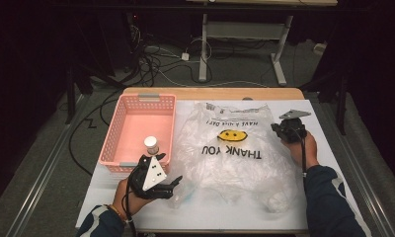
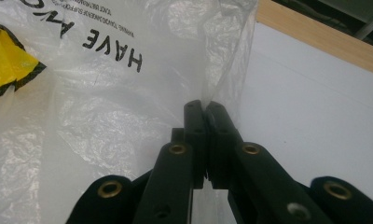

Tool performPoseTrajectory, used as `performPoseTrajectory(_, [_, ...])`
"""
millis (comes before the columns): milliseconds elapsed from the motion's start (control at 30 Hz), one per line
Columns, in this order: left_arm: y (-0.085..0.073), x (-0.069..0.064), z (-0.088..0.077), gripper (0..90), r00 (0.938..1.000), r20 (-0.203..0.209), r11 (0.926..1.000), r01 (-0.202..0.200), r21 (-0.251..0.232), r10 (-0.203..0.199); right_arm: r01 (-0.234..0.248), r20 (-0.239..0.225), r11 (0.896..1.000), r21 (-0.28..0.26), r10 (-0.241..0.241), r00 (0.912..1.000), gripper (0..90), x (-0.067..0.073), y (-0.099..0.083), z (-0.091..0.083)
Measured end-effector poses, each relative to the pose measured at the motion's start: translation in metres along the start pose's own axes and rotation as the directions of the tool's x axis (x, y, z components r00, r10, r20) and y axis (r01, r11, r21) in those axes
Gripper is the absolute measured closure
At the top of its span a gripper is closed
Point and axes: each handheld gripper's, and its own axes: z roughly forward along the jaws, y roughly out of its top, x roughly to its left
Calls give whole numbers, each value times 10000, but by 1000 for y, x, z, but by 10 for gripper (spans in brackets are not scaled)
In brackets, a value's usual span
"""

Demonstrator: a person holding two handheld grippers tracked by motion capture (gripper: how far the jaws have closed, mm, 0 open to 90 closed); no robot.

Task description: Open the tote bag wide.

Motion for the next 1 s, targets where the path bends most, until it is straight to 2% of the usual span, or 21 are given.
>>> performPoseTrajectory(200, [0,-1,1,159,10000,43,10000,-37,70,37,-332,456,9994,-59,335,9984,900,-12,-4,-5])
performPoseTrajectory(333, [0,-1,2,159,10000,84,10000,-36,88,36,-632,546,9980,-100,636,9965,900,-22,-8,-7])
performPoseTrajectory(567, [0,0,2,159,10000,66,9999,-48,120,47,-735,932,9973,-60,737,9929,900,-31,-12,-10])
performPoseTrajectory(633, [0,1,1,159,10000,74,9999,-17,124,16,-833,1161,9965,-31,831,9898,900,-34,-14,-10])
performPoseTrajectory(767, [-1,0,1,159,9999,92,9999,-47,152,46,-1361,1448,9907,43,1340,9803,900,-42,-22,-14])
performPoseTrajectory(900, [-1,0,0,159,10000,35,9998,-67,167,66,-1550,1774,9879,75,1513,9725,900,-43,-29,-21])
performPoseTrajectory(967, [-1,1,0,159,10000,33,9999,-37,150,37,-1744,1723,9846,69,1707,9702,900,-44,-32,-24])
performPoseTrajectory(1000, [0,1,-1,159,10000,0,9999,-47,144,47,-1905,1870,9817,38,1865,9645,900,-44,-33,-27])
